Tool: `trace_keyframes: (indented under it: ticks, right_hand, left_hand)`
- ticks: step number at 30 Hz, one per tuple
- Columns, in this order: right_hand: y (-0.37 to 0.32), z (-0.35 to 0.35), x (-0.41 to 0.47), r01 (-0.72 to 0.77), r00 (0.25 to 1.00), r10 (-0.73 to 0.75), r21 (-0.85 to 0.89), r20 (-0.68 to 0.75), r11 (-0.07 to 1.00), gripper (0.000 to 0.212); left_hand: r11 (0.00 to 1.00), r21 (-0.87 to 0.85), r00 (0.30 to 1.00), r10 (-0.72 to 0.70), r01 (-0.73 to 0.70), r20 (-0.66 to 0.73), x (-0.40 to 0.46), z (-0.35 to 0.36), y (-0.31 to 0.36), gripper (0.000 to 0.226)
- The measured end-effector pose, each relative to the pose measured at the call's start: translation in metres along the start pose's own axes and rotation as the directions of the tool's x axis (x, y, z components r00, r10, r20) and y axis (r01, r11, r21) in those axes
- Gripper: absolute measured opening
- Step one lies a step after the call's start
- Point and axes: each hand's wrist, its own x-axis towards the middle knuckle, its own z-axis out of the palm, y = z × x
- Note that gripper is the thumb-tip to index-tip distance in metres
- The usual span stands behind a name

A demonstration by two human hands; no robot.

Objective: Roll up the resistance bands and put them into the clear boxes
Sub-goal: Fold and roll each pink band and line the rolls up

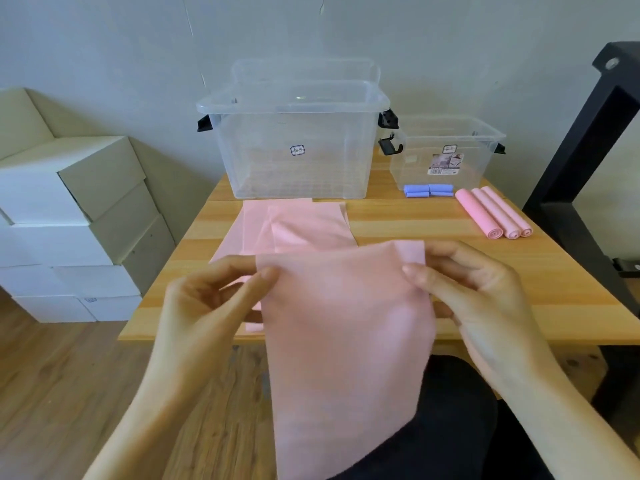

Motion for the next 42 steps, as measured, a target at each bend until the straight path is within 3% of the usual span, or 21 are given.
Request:
trace_keyframes:
  ticks: [3,12,16,19,25,36,42]
  right_hand:
    - [0.020,0.011,0.032,-0.051,0.998,0.050,-0.032,-0.041,0.998,0.020]
    - [0.082,0.026,0.110,-0.117,0.993,0.107,-0.213,-0.058,0.970,0.017]
    - [0.098,0.028,0.128,-0.112,0.993,0.093,-0.299,-0.074,0.948,0.029]
    - [0.109,0.029,0.138,-0.128,0.992,0.113,-0.378,-0.061,0.917,0.018]
    - [0.120,0.031,0.150,-0.141,0.990,0.128,-0.435,-0.060,0.889,0.017]
    - [0.127,0.035,0.155,-0.143,0.989,0.145,-0.489,-0.033,0.861,0.015]
    - [0.129,0.036,0.155,-0.139,0.989,0.144,-0.542,-0.034,0.829,0.014]
  left_hand:
    - [0.999,-0.013,0.999,-0.040,0.040,-0.035,0.025,0.006,-0.016,0.008]
    - [0.919,0.285,0.962,-0.269,0.273,-0.057,0.105,0.010,-0.085,0.011]
    - [0.865,0.398,0.950,-0.307,0.304,-0.058,0.117,0.011,-0.100,0.015]
    - [0.839,0.444,0.943,-0.329,0.315,-0.049,0.123,0.010,-0.104,0.015]
    - [0.821,0.388,0.901,-0.430,0.419,-0.062,0.132,0.011,-0.103,0.016]
    - [0.804,0.320,0.862,-0.496,0.502,-0.107,0.138,0.017,-0.106,0.065]
    - [0.768,0.413,0.864,-0.492,0.490,-0.110,0.136,0.019,-0.110,0.062]
